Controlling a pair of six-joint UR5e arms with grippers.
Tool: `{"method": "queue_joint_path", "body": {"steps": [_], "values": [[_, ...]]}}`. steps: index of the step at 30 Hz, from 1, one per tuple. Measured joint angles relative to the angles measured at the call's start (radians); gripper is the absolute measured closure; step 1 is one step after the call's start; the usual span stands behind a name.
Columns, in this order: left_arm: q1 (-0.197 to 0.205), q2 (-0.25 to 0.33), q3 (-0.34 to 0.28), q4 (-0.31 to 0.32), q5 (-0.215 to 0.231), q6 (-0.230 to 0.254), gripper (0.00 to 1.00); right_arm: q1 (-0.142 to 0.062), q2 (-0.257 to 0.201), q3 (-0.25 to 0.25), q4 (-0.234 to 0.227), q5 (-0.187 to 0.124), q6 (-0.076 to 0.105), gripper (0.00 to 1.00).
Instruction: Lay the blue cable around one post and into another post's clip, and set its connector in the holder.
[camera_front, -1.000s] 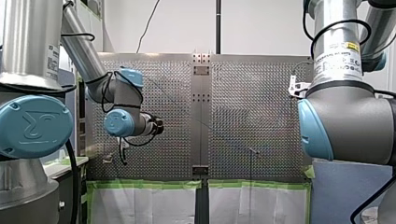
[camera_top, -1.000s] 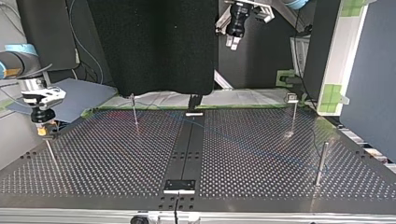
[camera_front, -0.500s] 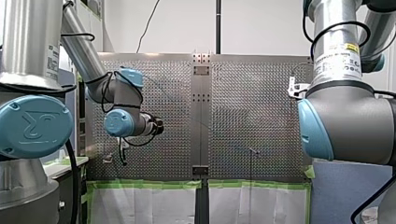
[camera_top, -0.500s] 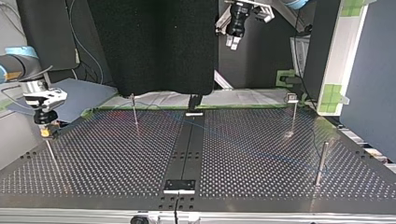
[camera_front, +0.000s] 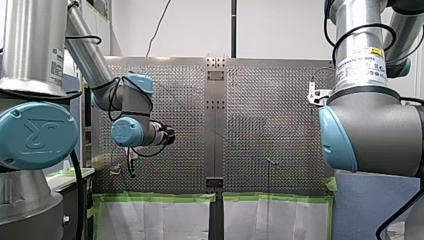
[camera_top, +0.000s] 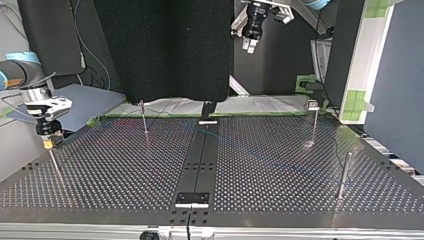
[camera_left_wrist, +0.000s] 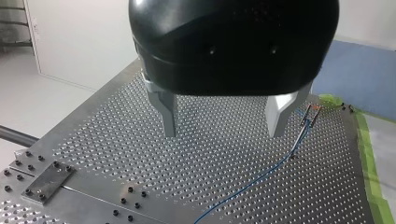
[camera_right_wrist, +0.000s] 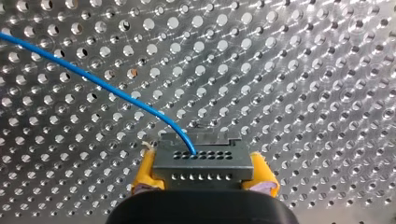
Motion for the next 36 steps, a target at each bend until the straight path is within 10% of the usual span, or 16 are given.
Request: {"method": "queue_joint_path", "body": {"steps": [36], "values": [[0.002, 0.0, 0.001, 0.003, 0.0, 0.0, 0.07, -0.006, 0.009, 0.0, -0.021, -0.027, -0.02, 1.0]]}}
